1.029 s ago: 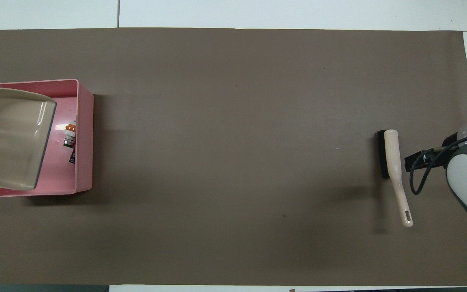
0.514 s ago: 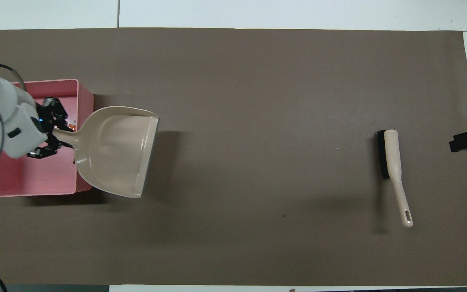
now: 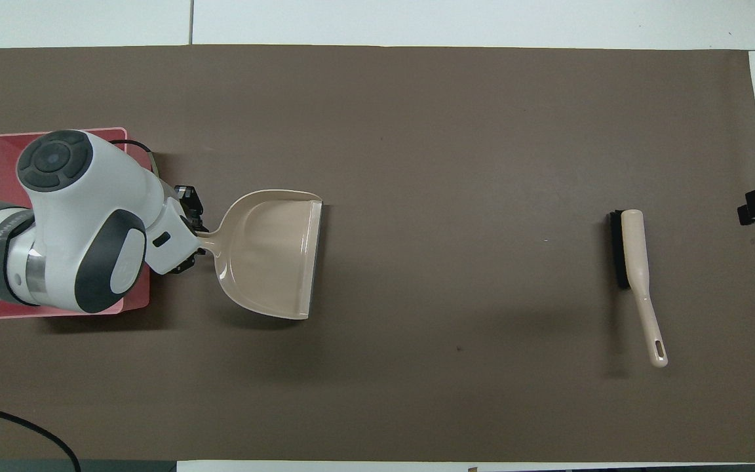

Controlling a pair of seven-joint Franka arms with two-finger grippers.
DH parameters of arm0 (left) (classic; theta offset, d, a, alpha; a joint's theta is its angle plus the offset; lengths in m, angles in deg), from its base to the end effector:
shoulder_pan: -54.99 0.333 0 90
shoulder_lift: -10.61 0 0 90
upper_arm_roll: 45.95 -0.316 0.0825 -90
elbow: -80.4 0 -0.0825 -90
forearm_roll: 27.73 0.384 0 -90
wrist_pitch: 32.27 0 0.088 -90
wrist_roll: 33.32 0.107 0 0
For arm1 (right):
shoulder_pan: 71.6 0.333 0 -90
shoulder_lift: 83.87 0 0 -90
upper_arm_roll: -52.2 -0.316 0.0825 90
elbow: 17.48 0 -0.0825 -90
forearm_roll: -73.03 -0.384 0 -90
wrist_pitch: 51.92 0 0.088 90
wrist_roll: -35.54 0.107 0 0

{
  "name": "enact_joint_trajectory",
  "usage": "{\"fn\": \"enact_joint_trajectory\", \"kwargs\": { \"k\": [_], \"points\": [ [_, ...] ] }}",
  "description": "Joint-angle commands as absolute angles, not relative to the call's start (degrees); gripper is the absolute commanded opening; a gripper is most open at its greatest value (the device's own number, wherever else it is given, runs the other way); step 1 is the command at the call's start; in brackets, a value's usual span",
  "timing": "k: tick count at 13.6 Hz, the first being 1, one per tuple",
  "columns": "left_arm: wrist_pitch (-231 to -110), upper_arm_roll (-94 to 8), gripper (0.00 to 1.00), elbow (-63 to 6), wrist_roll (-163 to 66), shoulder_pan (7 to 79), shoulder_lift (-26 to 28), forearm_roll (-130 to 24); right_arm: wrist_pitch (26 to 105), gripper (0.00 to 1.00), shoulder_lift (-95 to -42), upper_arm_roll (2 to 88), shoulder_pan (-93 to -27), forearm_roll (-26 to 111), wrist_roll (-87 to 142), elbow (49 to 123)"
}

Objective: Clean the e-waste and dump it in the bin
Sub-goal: 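Lower the dustpan back onto the table with the left gripper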

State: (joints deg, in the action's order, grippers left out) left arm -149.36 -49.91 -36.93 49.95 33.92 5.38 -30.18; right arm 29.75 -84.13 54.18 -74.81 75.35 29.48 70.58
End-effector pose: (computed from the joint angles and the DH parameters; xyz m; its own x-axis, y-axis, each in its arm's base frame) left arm 0.5310 -0.1664 0.3883 -0.1583 -0.9872 0.0184 -0.9823 0.1593 0.0982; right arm 0.5350 -0.0535 0.6309 0.9938 0.0098 -0.1103 0.0131 -0.9995 0.0288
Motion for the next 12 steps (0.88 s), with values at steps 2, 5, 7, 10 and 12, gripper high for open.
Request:
{"fn": "enact_joint_trajectory", "kwargs": {
  "k": [2,5,7,10,12],
  "points": [
    [-153.9,-51.0,0.01,-39.9,48.4,32.5,4.8,-31.2,31.4,0.99,-85.4,54.0,-75.0,75.3,30.5,73.1],
    [-158.8,-51.0,0.01,-43.0,46.8,32.5,5.4,-31.2,31.3,0.99,-85.4,54.0,-75.0,75.2,30.5,72.9],
    [-159.3,-51.1,0.01,-43.1,47.1,33.3,4.8,-31.2,30.7,0.99,-85.3,54.0,-75.1,75.2,30.5,72.4],
    [-159.3,-51.1,0.05,-43.3,47.2,33.0,4.8,-31.2,31.3,0.99,-85.5,54.0,-75.4,75.3,30.4,73.2],
    [-158.5,-51.0,0.33,-43.0,47.0,32.4,5.1,-31.2,31.0,0.99,-85.5,54.0,-75.2,75.2,30.4,73.2]
  ]
}}
